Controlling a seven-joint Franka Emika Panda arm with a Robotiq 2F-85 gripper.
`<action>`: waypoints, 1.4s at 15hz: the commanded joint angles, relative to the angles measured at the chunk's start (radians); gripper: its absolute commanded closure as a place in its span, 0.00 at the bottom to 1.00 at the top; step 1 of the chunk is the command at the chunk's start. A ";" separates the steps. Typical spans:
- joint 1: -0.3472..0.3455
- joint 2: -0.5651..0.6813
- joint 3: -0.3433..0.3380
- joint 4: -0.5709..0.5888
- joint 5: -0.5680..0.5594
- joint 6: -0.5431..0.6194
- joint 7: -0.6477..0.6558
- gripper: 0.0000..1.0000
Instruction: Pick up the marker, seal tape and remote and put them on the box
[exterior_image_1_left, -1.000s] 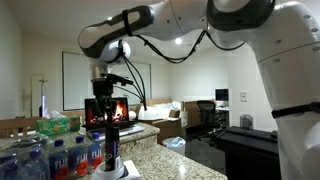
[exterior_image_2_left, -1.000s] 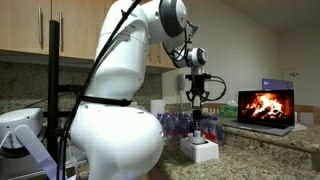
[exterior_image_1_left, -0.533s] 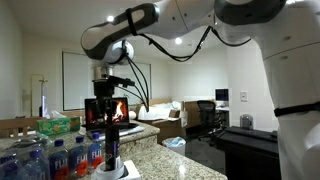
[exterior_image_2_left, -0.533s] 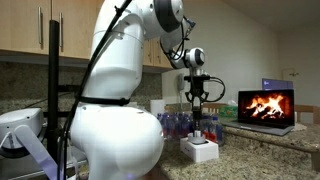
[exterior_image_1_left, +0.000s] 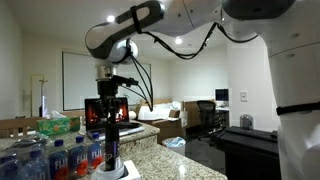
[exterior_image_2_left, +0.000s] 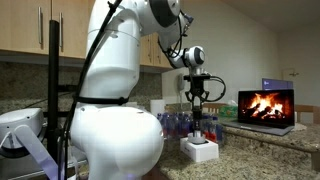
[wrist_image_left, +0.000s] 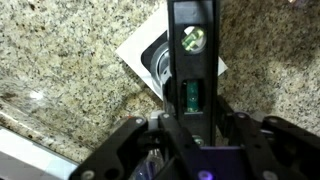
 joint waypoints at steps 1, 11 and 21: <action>-0.011 -0.033 0.000 -0.041 0.006 0.052 -0.029 0.83; -0.011 0.004 -0.001 -0.011 0.014 0.046 -0.048 0.83; -0.010 0.016 0.001 0.004 0.015 0.034 -0.057 0.83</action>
